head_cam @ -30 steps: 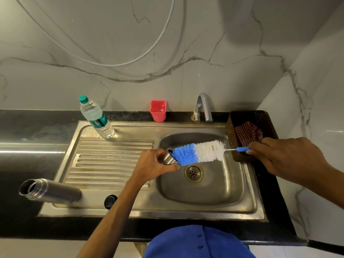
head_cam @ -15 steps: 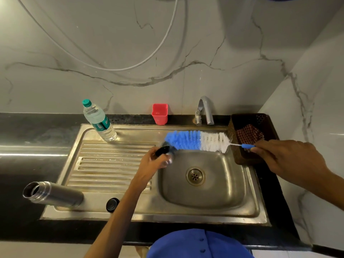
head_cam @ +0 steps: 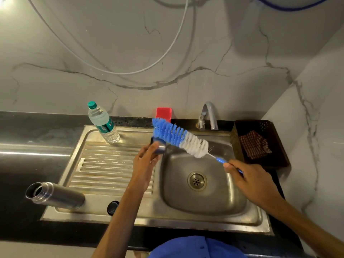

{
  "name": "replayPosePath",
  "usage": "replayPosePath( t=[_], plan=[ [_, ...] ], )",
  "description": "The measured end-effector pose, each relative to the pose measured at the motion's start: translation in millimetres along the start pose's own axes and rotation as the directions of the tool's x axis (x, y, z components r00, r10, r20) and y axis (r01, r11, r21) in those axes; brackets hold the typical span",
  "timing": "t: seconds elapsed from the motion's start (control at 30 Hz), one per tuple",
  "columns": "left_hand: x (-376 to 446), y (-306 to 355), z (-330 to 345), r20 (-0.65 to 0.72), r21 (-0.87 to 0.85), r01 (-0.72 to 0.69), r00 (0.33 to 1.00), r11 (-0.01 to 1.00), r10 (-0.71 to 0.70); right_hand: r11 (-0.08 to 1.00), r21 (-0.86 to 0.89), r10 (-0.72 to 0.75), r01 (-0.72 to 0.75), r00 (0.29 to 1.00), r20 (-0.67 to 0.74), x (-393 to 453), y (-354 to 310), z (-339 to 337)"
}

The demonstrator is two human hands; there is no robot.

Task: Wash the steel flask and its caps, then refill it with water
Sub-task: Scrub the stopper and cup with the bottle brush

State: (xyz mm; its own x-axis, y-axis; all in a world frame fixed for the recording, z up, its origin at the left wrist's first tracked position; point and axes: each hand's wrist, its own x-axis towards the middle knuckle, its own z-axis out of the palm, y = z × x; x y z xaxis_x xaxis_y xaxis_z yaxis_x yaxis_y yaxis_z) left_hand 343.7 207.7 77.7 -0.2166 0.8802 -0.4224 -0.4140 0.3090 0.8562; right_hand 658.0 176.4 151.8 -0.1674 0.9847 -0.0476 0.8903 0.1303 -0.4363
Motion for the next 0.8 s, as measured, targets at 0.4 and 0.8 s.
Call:
replayPosePath(
  t=[0.4,0.8],
  plan=[
    [19.2,14.1,-21.0,-0.112,0.475,-0.089,0.981,0.876,0.160,0.702,-0.710,-0.104,0.052,0.994,-0.030,142.3,-44.1,-44.7],
    [40.6,24.9,-31.2,-0.096,0.487,-0.173,0.964,0.856,0.249,0.431,-0.867,-0.243,0.249,0.958,0.154,223.5,-115.0,-27.0]
  ],
)
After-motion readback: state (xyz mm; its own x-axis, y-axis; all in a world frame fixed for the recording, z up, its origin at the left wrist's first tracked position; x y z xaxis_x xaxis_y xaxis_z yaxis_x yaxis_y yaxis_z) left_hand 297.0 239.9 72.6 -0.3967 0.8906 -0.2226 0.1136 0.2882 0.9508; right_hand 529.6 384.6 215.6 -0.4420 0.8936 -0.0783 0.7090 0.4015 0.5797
